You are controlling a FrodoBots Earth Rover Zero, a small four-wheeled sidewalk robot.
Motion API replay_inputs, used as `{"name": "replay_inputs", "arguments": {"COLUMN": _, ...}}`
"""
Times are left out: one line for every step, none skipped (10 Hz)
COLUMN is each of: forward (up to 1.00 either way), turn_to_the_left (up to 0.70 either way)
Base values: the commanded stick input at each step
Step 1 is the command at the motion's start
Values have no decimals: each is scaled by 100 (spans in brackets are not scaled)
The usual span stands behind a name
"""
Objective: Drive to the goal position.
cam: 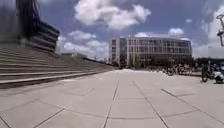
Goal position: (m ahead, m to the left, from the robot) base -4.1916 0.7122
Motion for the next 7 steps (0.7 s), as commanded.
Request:
{"name": "replay_inputs", "arguments": {"forward": 0, "turn_to_the_left": -50}}
{"name": "replay_inputs", "arguments": {"forward": 0, "turn_to_the_left": -50}}
{"name": "replay_inputs", "arguments": {"forward": 0, "turn_to_the_left": -50}}
{"name": "replay_inputs", "arguments": {"forward": 0, "turn_to_the_left": -50}}
{"name": "replay_inputs", "arguments": {"forward": 0, "turn_to_the_left": -50}}
{"name": "replay_inputs", "arguments": {"forward": 0, "turn_to_the_left": -50}}
{"name": "replay_inputs", "arguments": {"forward": 0, "turn_to_the_left": -50}}
